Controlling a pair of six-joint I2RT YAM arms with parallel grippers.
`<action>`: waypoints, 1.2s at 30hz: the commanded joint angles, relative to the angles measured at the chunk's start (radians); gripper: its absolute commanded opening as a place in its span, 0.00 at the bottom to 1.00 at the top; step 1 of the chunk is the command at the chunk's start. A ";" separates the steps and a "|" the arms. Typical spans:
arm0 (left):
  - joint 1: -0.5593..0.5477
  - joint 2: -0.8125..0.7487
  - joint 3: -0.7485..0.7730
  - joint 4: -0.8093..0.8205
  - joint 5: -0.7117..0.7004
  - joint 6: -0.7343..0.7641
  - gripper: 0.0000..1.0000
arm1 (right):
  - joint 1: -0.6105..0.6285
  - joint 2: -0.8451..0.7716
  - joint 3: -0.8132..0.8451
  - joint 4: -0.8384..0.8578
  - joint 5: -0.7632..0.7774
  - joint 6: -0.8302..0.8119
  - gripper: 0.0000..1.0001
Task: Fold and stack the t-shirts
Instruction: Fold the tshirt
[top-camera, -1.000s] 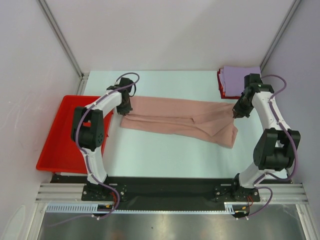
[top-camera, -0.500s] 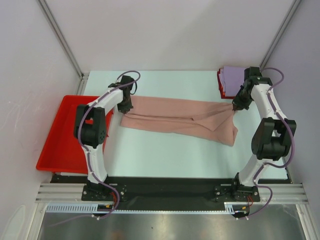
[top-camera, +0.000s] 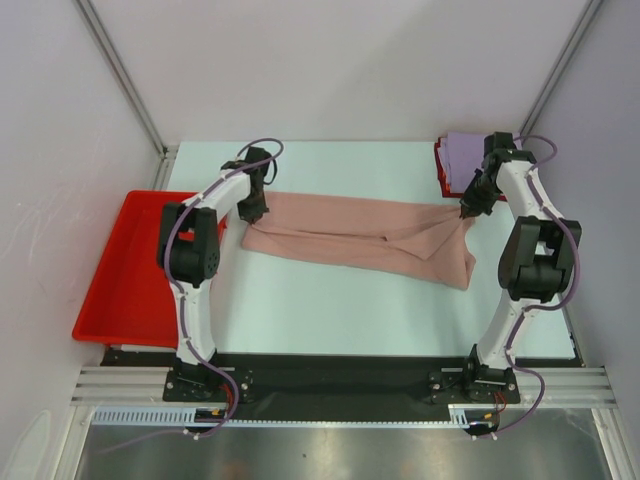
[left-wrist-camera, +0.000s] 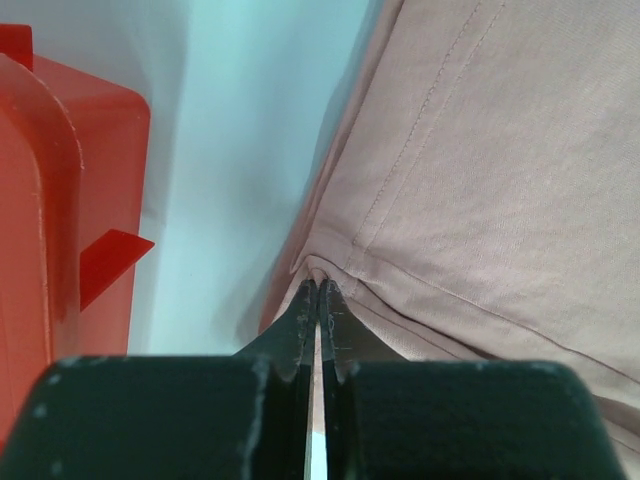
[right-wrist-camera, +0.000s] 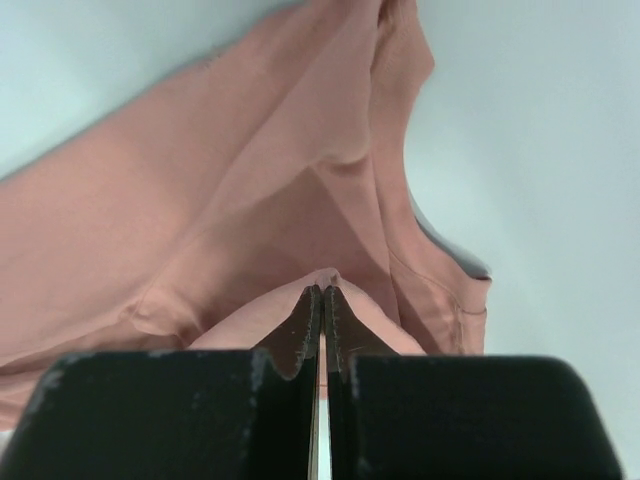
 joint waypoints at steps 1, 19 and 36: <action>0.017 0.006 0.046 -0.008 -0.044 -0.014 0.02 | -0.013 0.021 0.073 0.026 -0.010 -0.018 0.00; 0.027 0.089 0.152 -0.026 -0.011 -0.016 0.16 | -0.043 0.171 0.182 0.033 -0.056 -0.027 0.00; 0.001 -0.294 -0.123 -0.019 -0.036 -0.030 0.78 | -0.072 -0.018 0.133 -0.143 0.148 -0.102 0.77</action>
